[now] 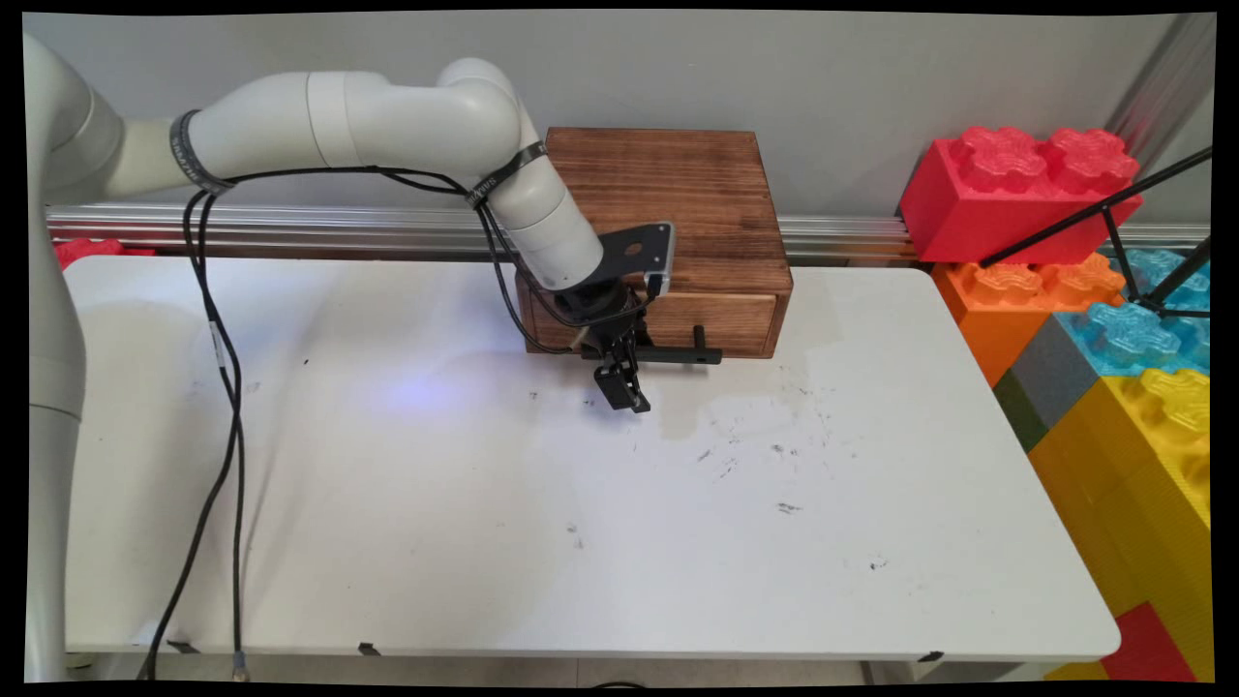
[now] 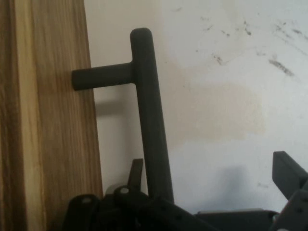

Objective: Open the drawer

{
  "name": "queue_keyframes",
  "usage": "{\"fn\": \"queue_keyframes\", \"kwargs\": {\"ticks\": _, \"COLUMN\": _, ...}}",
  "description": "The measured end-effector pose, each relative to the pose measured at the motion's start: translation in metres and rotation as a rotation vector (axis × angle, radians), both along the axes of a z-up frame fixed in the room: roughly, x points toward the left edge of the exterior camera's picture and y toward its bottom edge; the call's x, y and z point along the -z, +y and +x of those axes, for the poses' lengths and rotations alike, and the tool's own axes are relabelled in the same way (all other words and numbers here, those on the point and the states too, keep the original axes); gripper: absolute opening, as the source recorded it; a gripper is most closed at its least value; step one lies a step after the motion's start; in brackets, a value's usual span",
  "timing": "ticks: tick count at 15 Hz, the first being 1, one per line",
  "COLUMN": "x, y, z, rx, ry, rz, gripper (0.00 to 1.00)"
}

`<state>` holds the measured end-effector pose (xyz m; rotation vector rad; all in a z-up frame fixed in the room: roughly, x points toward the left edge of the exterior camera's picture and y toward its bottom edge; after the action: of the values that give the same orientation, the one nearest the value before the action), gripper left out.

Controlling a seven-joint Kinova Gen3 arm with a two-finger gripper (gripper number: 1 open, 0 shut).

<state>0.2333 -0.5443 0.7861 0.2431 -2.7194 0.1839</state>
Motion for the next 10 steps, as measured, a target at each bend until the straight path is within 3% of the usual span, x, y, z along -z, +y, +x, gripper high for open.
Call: {"fn": "queue_keyframes", "kwargs": {"ticks": 10, "x": 0.011, "y": 0.015, "z": -0.001, "rx": -0.034, "ry": 0.031, "rz": 0.042, "gripper": 1.0}}
